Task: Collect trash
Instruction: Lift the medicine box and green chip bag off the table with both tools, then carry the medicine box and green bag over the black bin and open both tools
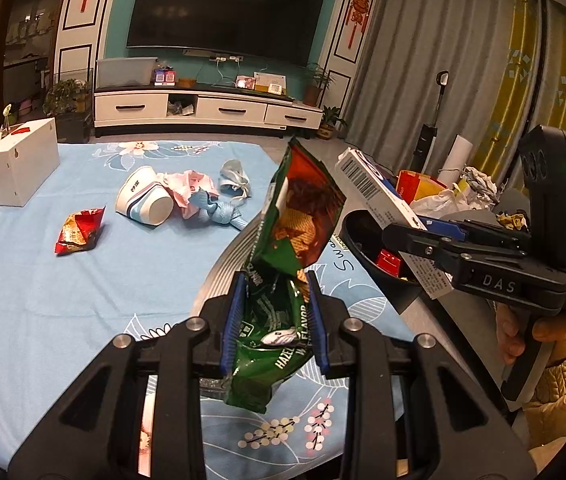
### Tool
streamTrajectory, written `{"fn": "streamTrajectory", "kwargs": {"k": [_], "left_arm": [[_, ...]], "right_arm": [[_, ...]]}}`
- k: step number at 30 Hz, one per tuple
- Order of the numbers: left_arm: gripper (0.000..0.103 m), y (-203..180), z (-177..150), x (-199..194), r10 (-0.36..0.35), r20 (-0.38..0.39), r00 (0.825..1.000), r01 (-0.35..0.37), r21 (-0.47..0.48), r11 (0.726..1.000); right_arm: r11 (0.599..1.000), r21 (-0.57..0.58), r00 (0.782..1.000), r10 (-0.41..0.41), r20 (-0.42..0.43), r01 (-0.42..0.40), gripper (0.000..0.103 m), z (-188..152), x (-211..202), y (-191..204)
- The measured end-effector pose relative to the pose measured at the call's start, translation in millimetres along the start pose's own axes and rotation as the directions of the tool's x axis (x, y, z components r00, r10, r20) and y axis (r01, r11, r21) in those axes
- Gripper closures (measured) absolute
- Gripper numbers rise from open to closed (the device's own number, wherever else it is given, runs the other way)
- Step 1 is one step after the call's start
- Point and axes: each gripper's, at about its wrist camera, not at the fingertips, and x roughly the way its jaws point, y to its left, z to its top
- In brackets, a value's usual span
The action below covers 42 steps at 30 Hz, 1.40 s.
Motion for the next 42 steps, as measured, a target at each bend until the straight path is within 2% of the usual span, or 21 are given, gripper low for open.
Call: {"fn": "streamTrajectory", "kwargs": {"k": [26, 42], "left_arm": [[0.072, -30.6, 11.3, 34.9, -0.027, -0.039, 0.999, 0.029, 0.061, 0.998], [0.072, -54.5, 19.9, 67.3, -0.048, -0.091, 0.995, 0.058, 0.109, 0.992]], "right_arm": [[0.996, 0.088, 1.0, -0.028, 0.001, 0.028, 0.059, -6.4, 6.7, -35.0], [0.983, 0.178, 0.998, -0.058, 0.003, 0.056, 0.059, -15.9, 11.6, -74.9]]}}
